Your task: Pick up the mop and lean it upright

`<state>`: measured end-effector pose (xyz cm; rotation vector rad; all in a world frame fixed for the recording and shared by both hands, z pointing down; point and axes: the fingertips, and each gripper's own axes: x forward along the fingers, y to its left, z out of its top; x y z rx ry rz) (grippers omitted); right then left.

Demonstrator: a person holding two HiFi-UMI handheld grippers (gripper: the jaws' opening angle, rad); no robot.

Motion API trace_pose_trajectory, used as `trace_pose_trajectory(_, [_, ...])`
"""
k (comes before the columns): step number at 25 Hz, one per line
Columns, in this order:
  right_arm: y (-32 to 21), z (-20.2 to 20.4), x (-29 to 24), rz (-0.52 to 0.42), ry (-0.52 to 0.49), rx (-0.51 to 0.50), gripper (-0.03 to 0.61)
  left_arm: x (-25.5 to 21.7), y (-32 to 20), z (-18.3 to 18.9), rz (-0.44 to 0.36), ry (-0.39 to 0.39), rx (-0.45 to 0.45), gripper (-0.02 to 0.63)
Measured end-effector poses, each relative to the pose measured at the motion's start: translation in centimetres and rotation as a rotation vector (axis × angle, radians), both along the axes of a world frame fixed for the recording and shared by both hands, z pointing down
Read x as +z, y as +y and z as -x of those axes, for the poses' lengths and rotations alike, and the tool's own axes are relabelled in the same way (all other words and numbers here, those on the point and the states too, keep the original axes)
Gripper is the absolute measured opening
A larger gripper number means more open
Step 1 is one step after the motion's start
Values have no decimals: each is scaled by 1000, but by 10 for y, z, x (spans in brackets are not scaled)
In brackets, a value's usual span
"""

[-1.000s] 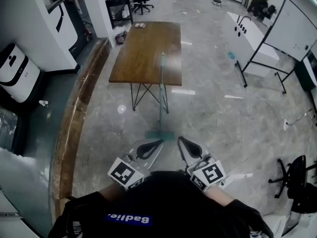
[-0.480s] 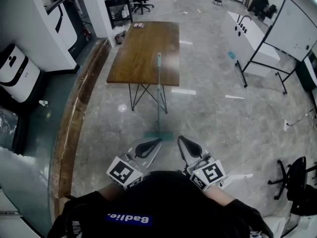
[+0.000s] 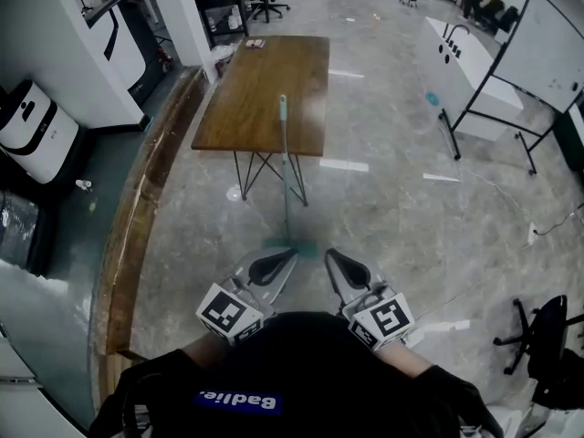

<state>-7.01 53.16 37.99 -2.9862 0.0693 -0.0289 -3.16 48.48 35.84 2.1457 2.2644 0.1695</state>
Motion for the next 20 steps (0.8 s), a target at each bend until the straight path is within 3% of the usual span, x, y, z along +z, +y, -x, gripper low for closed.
trace_pose_trajectory(8, [35,32,11,-13,-15,-28,8,13,35,13,-7,2,-68,20])
trace_pose_trajectory(13, [45,40,13,-51,-12,-18,8,15,44,-3,-39,26,-123,20])
trace_pose_trajectory(20, [57,41,18,-37,-24,16,8,10,56,-32,-22,52,-151,35])
